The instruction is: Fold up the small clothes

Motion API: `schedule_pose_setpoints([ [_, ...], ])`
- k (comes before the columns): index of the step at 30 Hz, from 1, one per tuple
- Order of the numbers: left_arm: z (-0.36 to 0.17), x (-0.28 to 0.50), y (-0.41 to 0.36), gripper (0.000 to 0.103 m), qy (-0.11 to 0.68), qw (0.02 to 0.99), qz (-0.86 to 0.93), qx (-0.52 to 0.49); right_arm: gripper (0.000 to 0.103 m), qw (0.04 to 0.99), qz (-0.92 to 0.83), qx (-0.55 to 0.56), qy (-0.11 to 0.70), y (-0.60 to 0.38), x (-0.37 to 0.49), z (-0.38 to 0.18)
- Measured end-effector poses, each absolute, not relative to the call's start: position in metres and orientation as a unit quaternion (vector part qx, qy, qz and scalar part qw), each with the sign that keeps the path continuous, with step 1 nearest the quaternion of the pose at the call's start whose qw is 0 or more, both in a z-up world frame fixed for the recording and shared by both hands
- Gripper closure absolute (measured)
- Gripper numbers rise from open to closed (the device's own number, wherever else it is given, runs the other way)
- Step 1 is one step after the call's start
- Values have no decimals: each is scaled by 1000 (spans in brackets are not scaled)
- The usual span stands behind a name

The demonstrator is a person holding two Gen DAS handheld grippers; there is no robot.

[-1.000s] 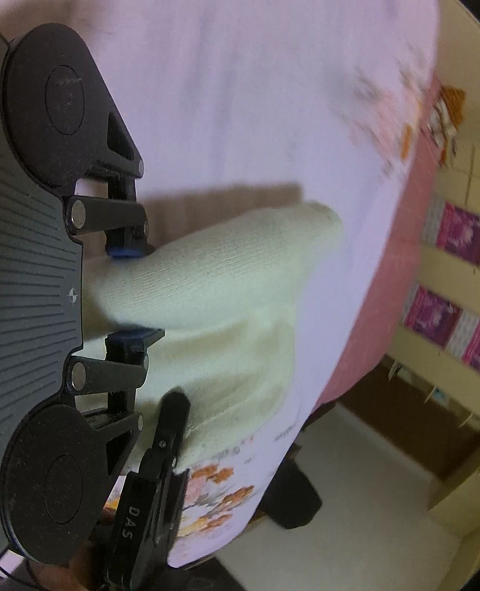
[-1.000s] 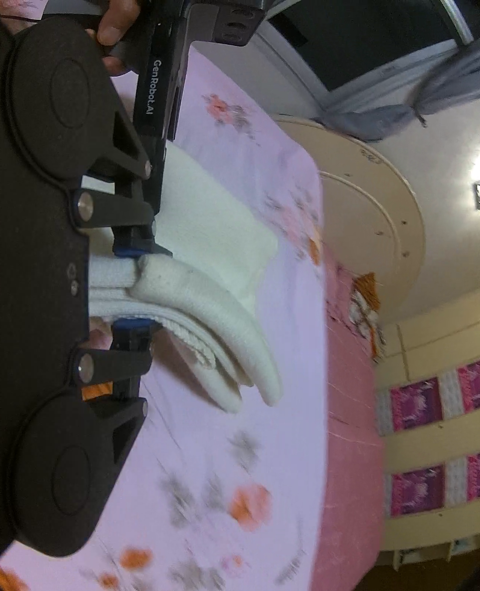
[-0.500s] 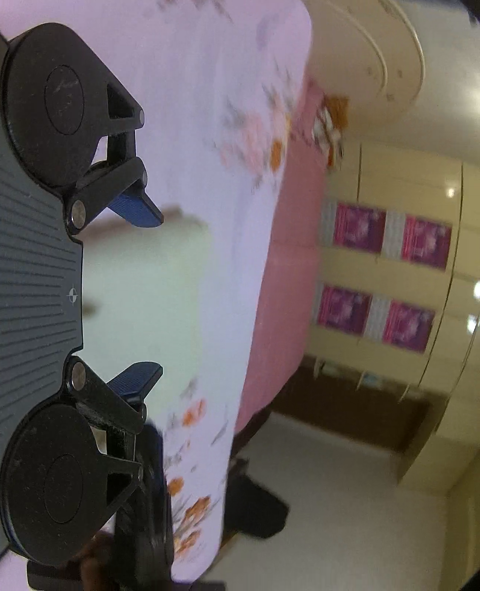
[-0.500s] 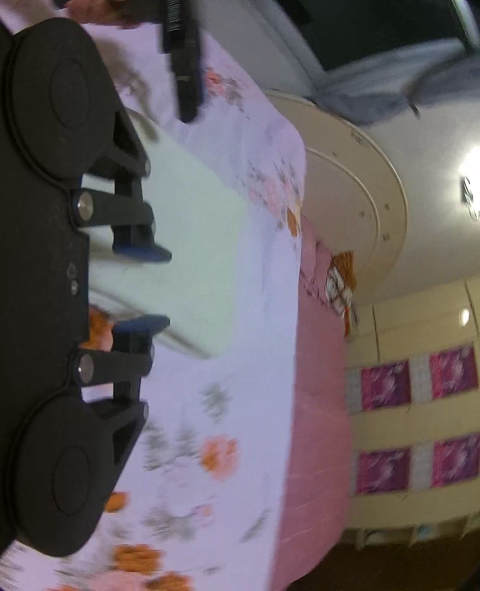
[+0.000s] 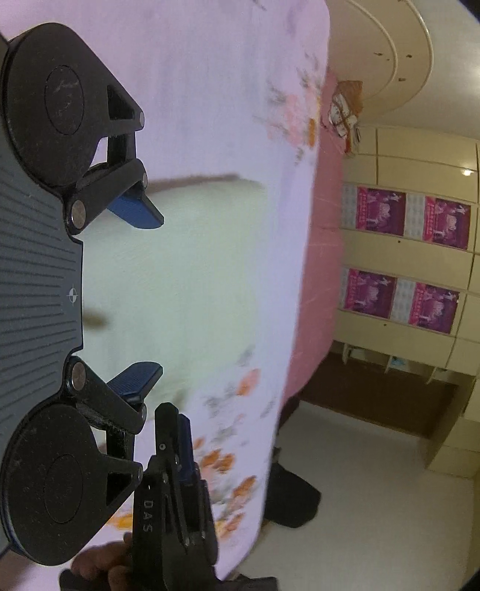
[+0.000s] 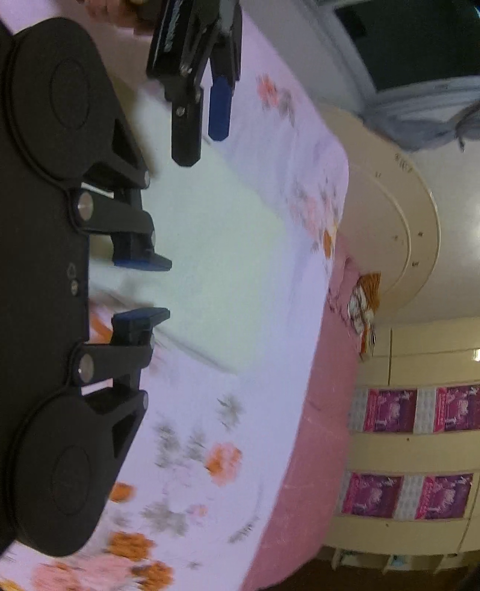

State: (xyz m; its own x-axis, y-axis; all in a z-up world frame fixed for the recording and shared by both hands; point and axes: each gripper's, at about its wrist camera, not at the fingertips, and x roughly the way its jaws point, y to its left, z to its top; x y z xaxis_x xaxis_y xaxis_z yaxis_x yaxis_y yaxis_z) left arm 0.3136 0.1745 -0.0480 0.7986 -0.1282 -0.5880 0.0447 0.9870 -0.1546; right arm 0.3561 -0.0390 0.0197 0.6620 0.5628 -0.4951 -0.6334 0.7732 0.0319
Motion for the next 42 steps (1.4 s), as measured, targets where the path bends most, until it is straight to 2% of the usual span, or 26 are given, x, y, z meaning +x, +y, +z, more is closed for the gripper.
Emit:
schedule_pose_setpoints([
  [4,-83,297,158,23,374,927,12,-27,81,896,334,-112,272,-28,329,-9],
  [5,-87,291,156,23,368,929,21,-28,80,893,324,-127,285,-24,328,-19],
  [6,-87,285,154,23,358,933,32,-28,75,896,314,-135,284,-22,326,-26],
  [10,-77,265,146,23,352,934,52,-29,76,904,294,-108,290,-29,316,-18],
  [13,-71,243,137,23,355,933,54,-23,68,911,288,-106,276,-38,293,-11],
  [15,-68,225,129,23,358,932,59,-18,58,912,284,-102,278,-45,275,-13],
  [18,-62,197,129,22,356,932,60,-30,59,909,281,-97,291,-56,250,-20],
  [19,-62,187,128,17,355,932,60,-34,59,910,279,-95,292,-60,242,-23],
  [20,-60,177,127,8,354,933,61,-35,59,910,278,-93,293,-64,231,-27],
  [22,-57,157,120,4,348,934,74,-26,58,909,276,-86,302,-71,210,-34],
  [23,-54,150,118,4,346,935,75,-23,54,909,276,-82,303,-75,202,-34],
  [24,-50,143,116,4,346,935,76,-23,45,909,275,-79,303,-78,193,-34],
  [26,-40,128,112,3,340,937,76,-30,33,906,277,-76,309,-82,177,-32],
  [29,-22,109,106,3,325,942,68,-39,30,905,276,-72,315,-90,157,-25],
  [34,9,82,91,0,286,956,62,-32,13,920,262,-48,286,-106,124,4],
  [36,22,74,87,0,272,960,61,-30,0,927,256,-47,268,-109,112,17],
  [42,56,45,76,0,247,966,68,-39,1,945,240,-35,218,-117,75,45],
])
